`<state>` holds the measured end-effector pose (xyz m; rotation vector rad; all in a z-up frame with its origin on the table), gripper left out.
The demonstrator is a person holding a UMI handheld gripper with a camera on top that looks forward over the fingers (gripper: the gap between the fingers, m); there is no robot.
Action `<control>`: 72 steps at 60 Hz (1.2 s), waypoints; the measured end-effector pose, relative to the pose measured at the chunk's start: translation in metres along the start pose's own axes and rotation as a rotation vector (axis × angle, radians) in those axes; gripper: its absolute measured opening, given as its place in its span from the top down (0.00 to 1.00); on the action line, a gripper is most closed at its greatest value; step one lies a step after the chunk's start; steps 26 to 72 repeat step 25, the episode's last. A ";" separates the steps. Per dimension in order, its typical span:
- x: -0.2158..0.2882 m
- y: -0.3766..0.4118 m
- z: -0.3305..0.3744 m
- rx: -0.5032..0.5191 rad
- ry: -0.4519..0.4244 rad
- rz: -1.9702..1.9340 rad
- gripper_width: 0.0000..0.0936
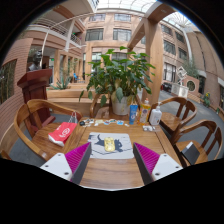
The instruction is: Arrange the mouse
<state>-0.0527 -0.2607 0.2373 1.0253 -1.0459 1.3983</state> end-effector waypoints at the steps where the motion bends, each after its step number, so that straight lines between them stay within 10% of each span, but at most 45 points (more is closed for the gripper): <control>1: 0.000 0.000 0.002 0.001 -0.001 0.000 0.08; 72: -0.013 0.006 0.019 0.001 -0.002 0.034 0.08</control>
Point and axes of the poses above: the point between the fingertips, and its own axes, seen from behind it with the camera up: y to the left, x up, z backward, against the way the camera looks, the point moved 7 cm from there along z, backward, against the way the camera looks, and after that the axes turned 11 degrees about -y, right-handed, at the moved point
